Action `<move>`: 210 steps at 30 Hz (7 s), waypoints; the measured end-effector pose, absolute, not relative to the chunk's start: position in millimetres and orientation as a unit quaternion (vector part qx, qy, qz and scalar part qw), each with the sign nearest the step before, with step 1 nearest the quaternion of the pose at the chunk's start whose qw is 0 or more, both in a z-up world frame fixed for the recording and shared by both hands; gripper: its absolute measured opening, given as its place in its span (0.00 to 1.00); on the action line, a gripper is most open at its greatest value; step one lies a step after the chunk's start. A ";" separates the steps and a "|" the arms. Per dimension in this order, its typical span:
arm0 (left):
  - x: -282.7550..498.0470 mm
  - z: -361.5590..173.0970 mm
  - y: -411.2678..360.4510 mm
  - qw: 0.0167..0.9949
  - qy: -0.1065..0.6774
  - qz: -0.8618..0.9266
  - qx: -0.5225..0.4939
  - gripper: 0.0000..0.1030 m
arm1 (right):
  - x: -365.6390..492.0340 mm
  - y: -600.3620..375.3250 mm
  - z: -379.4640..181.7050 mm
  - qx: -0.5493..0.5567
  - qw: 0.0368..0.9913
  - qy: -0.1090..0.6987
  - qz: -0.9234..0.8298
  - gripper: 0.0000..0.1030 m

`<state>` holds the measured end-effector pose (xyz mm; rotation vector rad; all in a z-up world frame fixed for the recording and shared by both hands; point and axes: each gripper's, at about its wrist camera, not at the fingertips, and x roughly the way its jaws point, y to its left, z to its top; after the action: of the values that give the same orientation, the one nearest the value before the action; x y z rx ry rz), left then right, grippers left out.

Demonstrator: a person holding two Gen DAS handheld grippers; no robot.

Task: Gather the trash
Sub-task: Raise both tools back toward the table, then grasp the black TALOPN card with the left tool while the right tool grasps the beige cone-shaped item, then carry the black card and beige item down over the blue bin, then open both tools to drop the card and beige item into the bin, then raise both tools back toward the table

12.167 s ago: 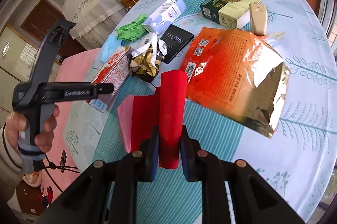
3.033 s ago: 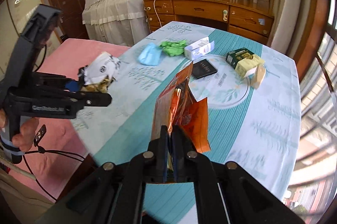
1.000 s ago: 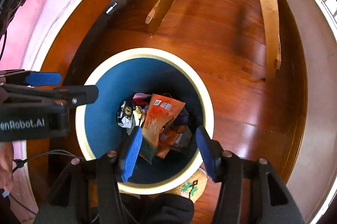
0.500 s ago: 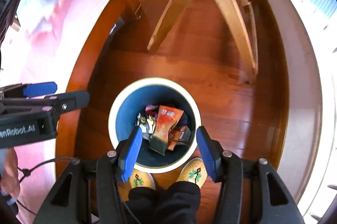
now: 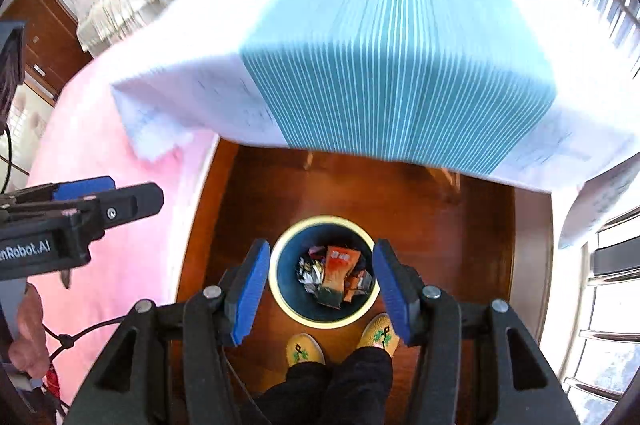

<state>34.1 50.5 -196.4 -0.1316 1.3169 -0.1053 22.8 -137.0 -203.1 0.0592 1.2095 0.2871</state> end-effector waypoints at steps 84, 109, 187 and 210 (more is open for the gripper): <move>530.2 -217.4 -126.6 0.749 0.660 -0.047 0.023 0.79 | 497.4 -319.7 -177.7 0.060 0.853 0.508 0.102 0.52; 446.1 -162.7 -109.6 0.786 0.616 -0.052 0.003 0.51 | 430.2 -300.2 -156.4 0.054 0.849 0.505 0.149 0.25; 14.6 -495.8 74.0 0.687 0.700 0.010 -0.195 0.90 | 68.9 -92.9 -467.4 -0.079 0.705 0.670 0.218 0.25; -0.6 -442.5 122.8 0.724 0.648 0.060 -0.229 0.91 | 68.4 -52.7 -440.4 -0.095 0.707 0.665 0.222 0.59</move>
<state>-0.6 122.8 -442.5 -0.5061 1.4305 0.1314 68.4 -52.7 -440.4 -0.2104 1.4768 0.4922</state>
